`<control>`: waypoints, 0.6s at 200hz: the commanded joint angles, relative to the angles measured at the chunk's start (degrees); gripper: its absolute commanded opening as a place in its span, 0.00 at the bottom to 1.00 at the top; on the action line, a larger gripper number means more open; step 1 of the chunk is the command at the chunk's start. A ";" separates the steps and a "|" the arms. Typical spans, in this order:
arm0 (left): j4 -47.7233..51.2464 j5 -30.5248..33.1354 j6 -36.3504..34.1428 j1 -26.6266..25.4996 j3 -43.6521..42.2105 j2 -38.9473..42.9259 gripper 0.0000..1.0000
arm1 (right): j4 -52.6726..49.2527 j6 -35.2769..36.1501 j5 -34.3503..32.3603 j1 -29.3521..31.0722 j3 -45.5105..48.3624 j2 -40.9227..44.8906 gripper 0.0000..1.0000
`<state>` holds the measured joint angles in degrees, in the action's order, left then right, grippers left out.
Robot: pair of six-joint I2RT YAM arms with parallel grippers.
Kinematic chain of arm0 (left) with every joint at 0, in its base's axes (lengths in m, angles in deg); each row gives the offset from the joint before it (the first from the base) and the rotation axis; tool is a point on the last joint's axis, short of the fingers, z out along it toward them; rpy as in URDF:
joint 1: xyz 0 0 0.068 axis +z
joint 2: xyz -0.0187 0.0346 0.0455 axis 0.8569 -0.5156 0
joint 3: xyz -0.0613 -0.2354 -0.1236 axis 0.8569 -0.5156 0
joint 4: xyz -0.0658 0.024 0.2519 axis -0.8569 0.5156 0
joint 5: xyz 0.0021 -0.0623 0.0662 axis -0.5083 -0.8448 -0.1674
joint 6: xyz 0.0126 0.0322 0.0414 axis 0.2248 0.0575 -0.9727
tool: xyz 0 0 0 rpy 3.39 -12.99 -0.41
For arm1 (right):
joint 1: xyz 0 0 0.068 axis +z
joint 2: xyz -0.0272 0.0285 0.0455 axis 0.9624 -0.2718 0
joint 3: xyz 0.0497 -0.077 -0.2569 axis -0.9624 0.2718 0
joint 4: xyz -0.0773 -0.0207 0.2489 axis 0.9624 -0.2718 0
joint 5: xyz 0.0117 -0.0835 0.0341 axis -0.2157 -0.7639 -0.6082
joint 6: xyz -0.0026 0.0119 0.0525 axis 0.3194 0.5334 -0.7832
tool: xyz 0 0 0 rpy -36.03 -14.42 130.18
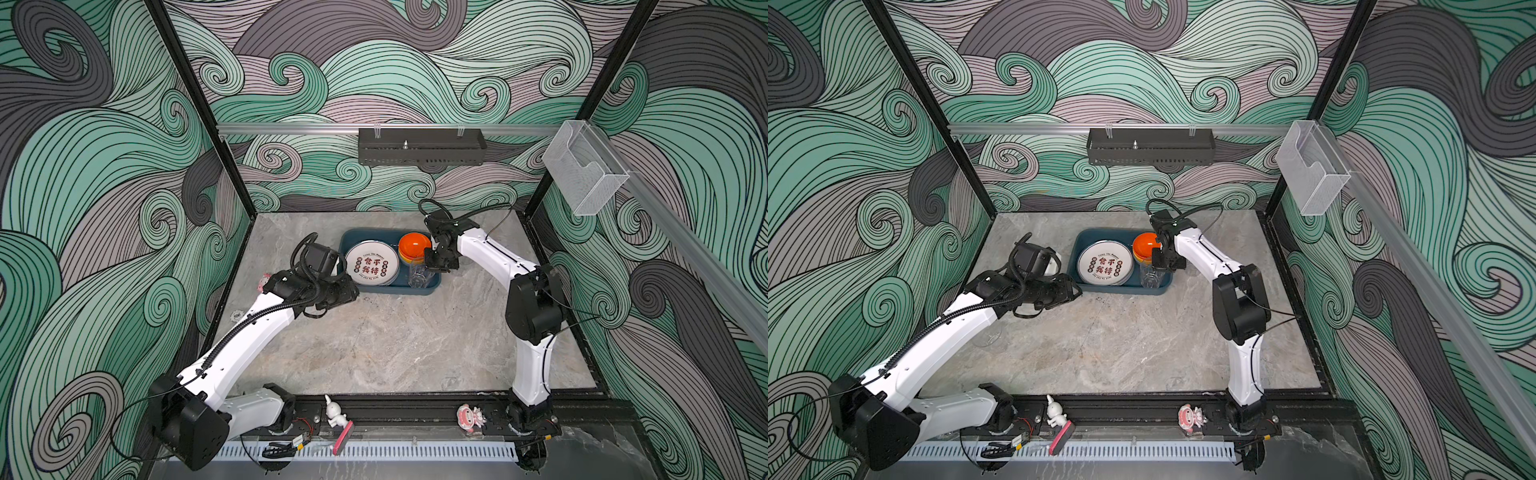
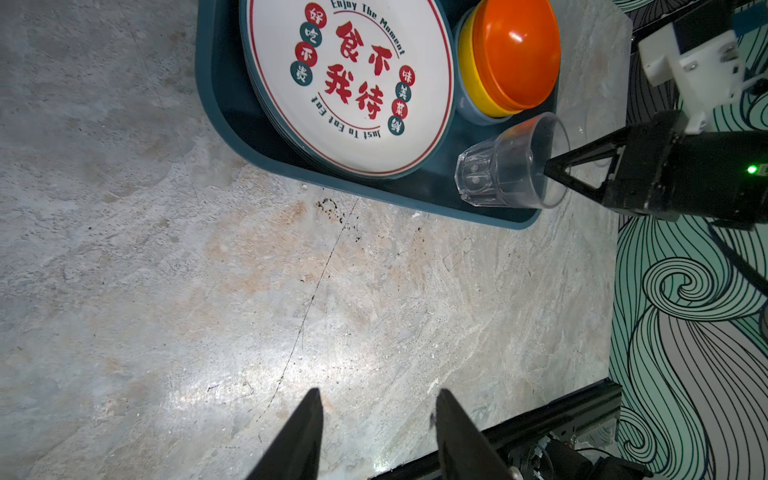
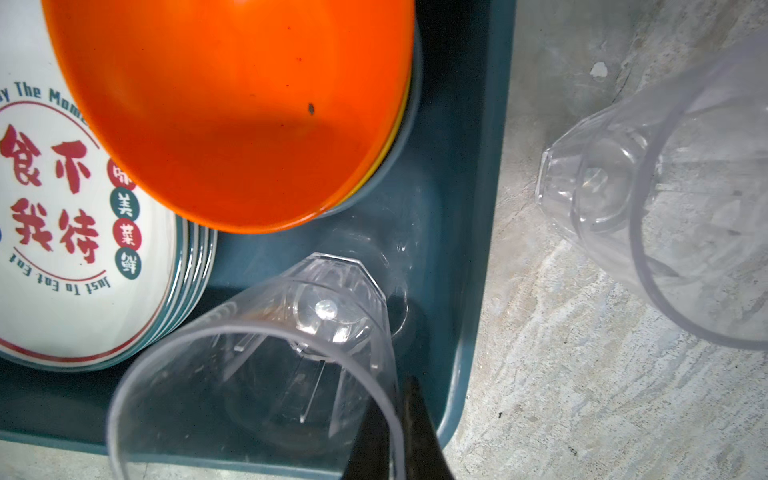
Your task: Place the mixed dishes into the plastic bin
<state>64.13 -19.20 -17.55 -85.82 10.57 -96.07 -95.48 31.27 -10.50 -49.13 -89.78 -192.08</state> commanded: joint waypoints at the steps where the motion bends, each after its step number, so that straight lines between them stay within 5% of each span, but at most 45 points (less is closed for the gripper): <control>1: 0.73 0.68 0.74 0.42 -0.40 1.19 0.48 | 0.59 -0.80 -0.98 -0.24 0.31 -0.95 0.00; 95: 0.75 0.67 1.64 0.75 -1.64 1.83 0.48 | 1.03 -1.03 -0.70 -0.23 0.77 -2.94 0.01; 120: 0.94 0.70 1.85 0.76 -1.97 2.13 0.48 | 0.96 -1.13 -0.70 -0.23 0.96 -2.92 0.09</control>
<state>64.16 -19.05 -16.46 -85.60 8.77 -95.10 -94.72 31.21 -10.69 -49.13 -89.63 -194.53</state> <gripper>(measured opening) 0.476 0.067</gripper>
